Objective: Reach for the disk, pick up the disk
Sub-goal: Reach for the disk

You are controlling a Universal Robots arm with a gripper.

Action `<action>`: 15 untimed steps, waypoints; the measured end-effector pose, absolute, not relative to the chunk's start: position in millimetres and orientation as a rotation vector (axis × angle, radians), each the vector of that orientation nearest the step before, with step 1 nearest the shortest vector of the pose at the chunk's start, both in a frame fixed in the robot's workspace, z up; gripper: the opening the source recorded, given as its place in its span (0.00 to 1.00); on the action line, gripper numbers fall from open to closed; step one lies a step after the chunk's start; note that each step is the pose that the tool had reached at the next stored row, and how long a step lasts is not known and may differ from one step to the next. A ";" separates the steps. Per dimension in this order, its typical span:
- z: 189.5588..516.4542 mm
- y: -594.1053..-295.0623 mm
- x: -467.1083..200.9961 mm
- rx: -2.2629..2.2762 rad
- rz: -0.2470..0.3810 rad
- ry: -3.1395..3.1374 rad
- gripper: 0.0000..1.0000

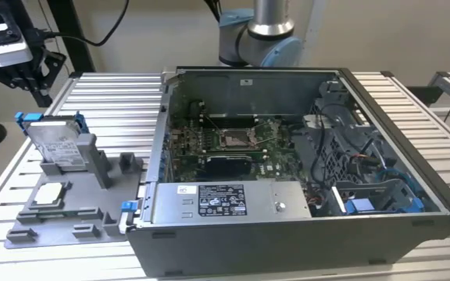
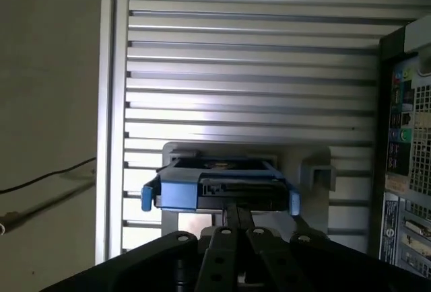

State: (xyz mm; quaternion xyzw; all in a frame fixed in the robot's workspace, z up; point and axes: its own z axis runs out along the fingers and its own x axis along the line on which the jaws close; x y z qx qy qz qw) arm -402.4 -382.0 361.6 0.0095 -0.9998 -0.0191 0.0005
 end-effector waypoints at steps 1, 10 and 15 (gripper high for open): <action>361.5 -381.7 -405.4 0.030 -0.060 -3.140 0.00; 361.3 -381.5 -428.9 0.030 -0.060 -3.140 0.00; 361.3 -381.8 -432.1 0.030 -0.060 -3.140 0.00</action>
